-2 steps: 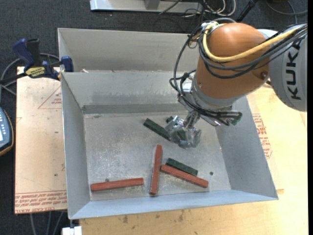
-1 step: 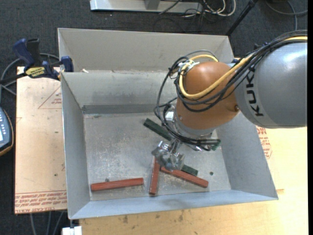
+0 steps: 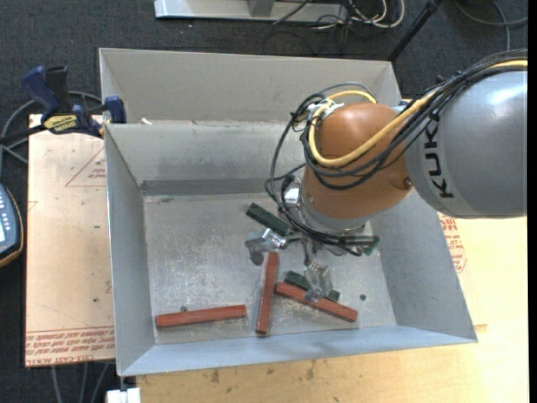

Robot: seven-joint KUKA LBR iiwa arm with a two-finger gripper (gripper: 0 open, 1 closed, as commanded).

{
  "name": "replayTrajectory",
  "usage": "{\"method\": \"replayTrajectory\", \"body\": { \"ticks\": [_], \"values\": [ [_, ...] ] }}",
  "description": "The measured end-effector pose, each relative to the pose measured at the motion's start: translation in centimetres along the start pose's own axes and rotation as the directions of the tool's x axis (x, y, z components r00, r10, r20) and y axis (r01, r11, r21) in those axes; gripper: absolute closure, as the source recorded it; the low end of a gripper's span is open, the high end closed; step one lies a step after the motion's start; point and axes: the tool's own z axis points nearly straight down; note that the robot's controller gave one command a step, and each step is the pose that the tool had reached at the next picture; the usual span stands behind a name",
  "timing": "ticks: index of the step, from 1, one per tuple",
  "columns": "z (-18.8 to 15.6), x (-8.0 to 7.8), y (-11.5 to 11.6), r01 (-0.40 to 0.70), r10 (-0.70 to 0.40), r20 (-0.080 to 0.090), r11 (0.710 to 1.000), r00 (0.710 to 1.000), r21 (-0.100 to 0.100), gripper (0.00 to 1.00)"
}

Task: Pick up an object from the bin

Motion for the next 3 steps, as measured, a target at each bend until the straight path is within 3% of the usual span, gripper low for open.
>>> {"method": "replayTrajectory", "body": {
  "ticks": [1,2,3],
  "values": [
    [10.2,2.4,-3.4,-0.184,0.184,-0.001,0.983,0.983,-0.001,0.0],
    [9.8,2.2,-3.4,-0.183,0.183,0.001,0.983,0.983,0.002,1.0],
    [-3.0,-1.3,-2.1,-0.156,0.156,0.01,0.988,0.988,0.006,1.0]
  ]
}}
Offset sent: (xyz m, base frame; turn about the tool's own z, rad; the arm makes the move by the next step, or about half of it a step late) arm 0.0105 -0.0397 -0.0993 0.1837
